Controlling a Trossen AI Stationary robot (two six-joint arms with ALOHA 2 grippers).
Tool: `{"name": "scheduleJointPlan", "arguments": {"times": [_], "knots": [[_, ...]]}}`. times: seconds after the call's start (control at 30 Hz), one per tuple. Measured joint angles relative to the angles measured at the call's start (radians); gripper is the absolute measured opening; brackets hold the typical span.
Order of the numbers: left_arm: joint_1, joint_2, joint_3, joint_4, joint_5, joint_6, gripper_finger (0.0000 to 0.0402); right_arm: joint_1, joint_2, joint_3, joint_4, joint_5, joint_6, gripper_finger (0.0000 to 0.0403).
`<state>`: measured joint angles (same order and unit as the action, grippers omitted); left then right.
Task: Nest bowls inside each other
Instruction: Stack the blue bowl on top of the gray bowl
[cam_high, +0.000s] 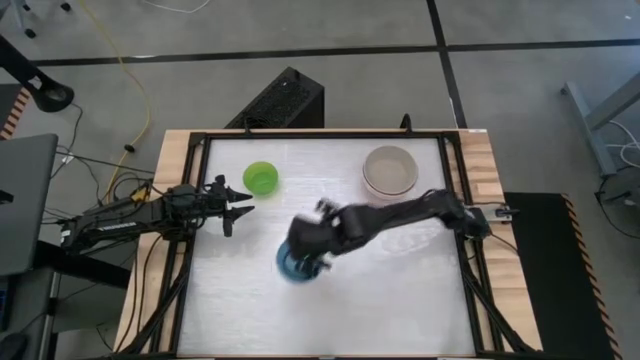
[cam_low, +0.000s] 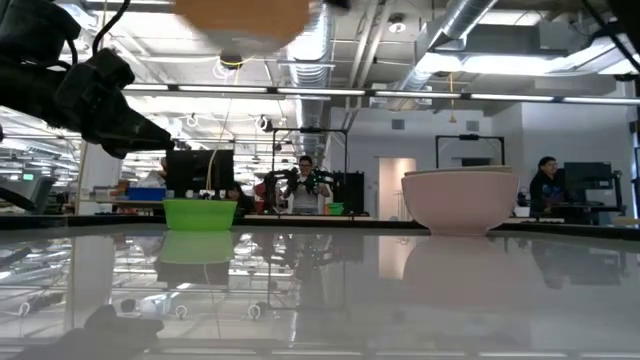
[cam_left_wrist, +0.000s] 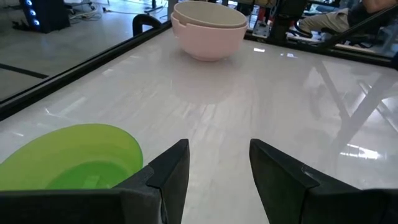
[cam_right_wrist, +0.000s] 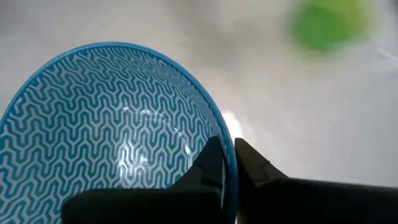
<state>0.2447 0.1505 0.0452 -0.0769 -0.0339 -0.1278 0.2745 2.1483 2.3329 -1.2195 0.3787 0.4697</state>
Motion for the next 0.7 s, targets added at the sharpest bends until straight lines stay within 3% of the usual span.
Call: {"name": "scheduleJointPlan", "arguments": {"times": [0.1,0.2,0.4,0.5,0.7], "knots": [[0.000,0.000,0.000,0.000,0.000,0.000,0.0158,-0.028,-0.090,0.002,-0.195,0.131,0.085,0.0021],[0.000,0.000,0.000,0.000,0.000,0.000,0.0158,-0.091,-0.174,0.001,-0.336,0.194,0.178,0.0022],[0.000,0.000,0.000,0.000,0.001,0.000,0.0158,-0.254,-0.400,-0.109,-0.343,0.270,0.238,0.0021],[0.000,0.000,0.000,0.000,0.000,0.000,0.0158,-0.326,-0.513,-0.285,-0.330,0.303,0.312,0.0021],[0.000,0.000,0.000,0.000,-0.001,0.000,0.0158,-0.436,-0.725,-0.755,-0.109,0.271,0.453,0.0021]]}}
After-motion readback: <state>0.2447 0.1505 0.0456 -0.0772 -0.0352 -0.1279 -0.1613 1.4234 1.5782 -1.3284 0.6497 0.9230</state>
